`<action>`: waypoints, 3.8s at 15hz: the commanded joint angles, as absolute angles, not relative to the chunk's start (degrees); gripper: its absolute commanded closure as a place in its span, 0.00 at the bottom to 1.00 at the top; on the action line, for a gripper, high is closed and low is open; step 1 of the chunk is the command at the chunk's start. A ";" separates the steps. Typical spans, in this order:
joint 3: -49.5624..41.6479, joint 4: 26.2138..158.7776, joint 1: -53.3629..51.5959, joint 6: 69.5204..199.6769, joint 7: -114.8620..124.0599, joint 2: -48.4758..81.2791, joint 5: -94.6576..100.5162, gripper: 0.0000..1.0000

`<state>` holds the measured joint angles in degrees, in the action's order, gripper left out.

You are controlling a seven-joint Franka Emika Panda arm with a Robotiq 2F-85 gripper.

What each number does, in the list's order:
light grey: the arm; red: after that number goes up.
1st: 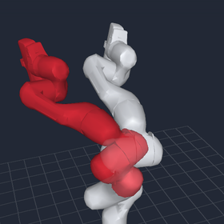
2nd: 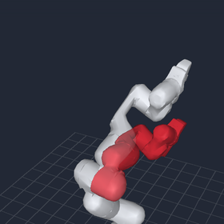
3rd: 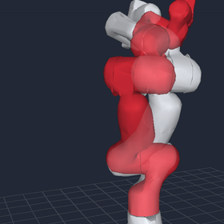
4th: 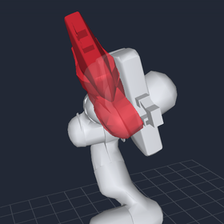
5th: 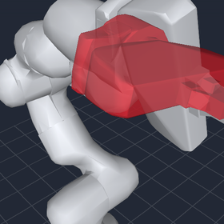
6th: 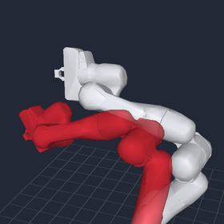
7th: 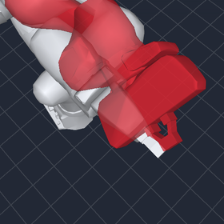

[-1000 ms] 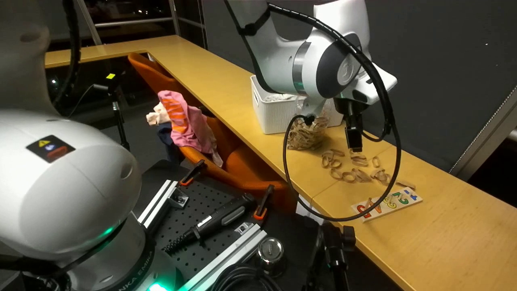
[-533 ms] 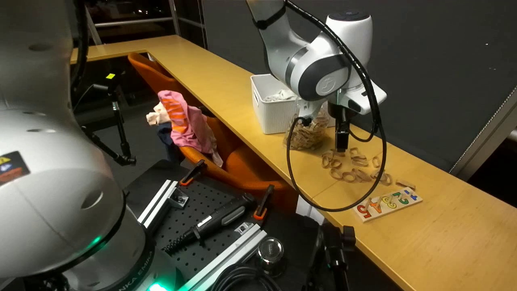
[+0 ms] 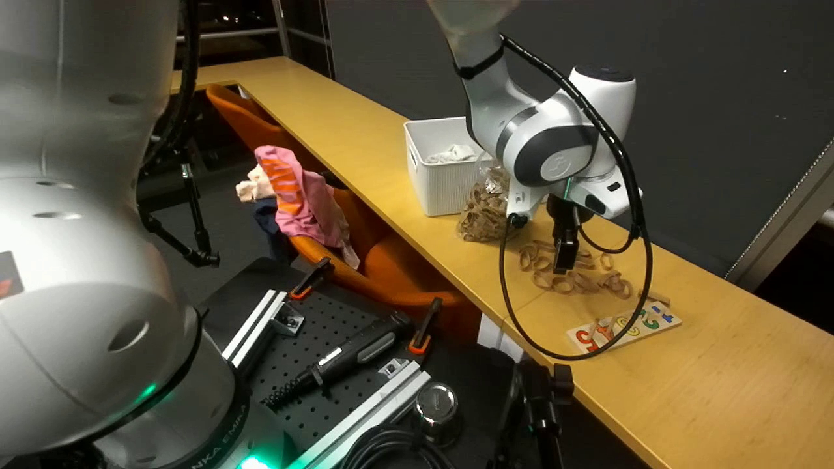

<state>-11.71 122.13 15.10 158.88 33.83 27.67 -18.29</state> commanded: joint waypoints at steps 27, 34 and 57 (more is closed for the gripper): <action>-8.91 107.93 14.24 156.34 28.98 42.70 -20.33 0.94; -9.81 111.12 13.40 158.07 29.40 39.44 -20.20 0.99; -32.87 136.05 -13.14 178.08 43.73 9.05 -5.59 0.99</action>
